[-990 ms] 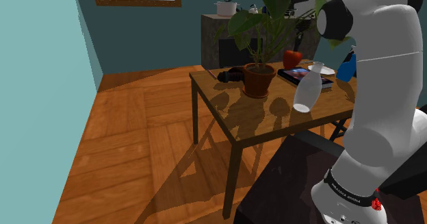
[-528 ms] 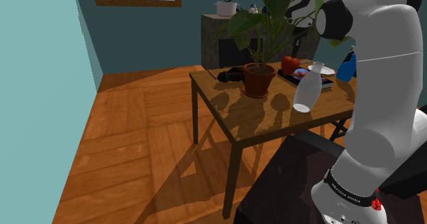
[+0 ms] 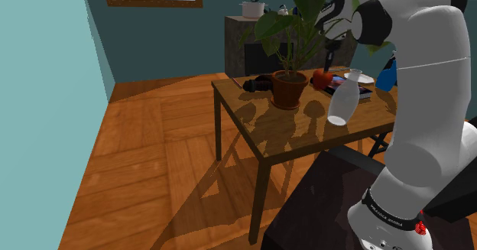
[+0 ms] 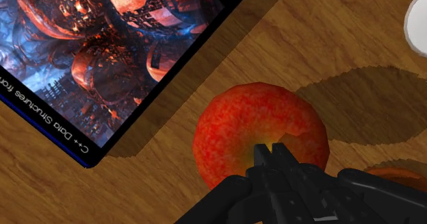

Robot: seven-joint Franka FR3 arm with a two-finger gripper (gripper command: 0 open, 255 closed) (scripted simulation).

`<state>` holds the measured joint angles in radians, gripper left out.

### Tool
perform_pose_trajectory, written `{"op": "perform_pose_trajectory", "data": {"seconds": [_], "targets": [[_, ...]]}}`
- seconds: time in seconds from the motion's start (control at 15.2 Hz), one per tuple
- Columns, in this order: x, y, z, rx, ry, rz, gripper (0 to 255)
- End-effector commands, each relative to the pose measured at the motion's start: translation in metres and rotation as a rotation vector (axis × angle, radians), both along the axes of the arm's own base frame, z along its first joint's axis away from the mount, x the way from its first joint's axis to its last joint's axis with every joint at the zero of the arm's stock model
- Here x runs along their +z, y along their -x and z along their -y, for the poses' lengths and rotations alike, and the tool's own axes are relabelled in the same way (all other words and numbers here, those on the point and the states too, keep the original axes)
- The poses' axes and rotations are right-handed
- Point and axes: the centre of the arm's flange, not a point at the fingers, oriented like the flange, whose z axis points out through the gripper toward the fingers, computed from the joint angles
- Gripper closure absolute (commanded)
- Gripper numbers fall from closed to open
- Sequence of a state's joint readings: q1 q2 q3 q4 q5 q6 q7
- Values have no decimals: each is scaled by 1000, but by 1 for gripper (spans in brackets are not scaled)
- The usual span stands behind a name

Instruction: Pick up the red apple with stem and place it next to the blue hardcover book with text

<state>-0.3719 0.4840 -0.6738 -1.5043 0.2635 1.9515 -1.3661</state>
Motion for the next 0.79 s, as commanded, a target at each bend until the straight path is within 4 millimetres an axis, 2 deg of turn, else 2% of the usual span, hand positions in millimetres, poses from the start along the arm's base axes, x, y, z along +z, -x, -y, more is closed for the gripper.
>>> {"op": "perform_pose_trajectory", "data": {"seconds": [0.0, 0.26, 0.73], "targets": [[-10, -1, 0, 0, 1, 0, 255], [-31, -1, 0, 0, 1, 0, 255], [-31, -1, 0, 0, 1, 0, 255]]}}
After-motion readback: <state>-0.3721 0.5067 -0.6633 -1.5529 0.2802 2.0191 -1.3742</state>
